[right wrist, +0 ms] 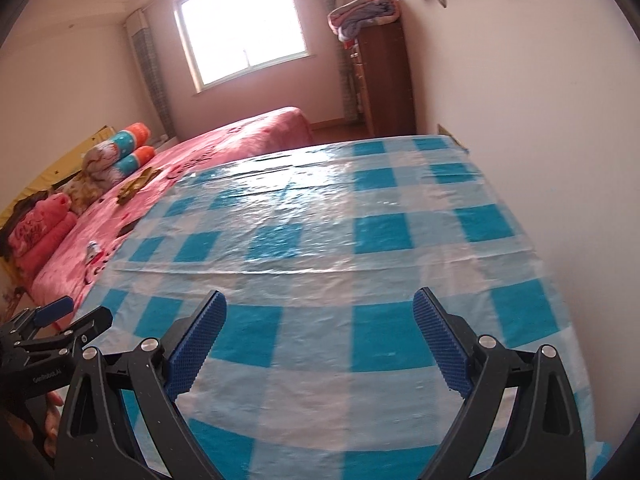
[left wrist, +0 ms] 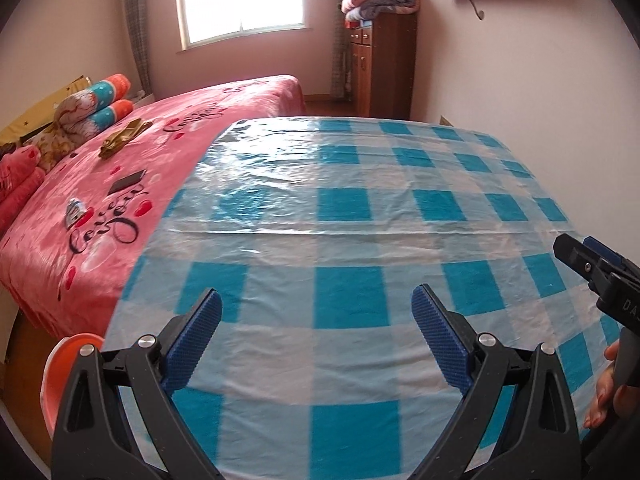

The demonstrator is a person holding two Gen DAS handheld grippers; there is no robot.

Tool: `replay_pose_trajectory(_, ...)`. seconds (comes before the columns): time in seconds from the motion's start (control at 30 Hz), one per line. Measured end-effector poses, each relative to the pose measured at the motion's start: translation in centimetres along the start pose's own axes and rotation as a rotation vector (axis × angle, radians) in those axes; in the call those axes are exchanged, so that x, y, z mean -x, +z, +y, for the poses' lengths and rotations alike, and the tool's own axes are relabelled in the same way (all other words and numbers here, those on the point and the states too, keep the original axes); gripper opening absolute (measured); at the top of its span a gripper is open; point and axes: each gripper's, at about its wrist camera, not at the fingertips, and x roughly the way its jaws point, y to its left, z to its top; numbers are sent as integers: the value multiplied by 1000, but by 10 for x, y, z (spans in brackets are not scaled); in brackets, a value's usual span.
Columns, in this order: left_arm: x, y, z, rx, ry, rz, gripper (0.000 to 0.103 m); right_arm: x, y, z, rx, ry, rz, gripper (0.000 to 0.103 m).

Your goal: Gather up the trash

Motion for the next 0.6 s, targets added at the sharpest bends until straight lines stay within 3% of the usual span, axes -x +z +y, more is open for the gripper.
replay_pose_trajectory(0.6,-19,8,-49,-63,-19,18,96,10,4,-22,0,-56,-48,93)
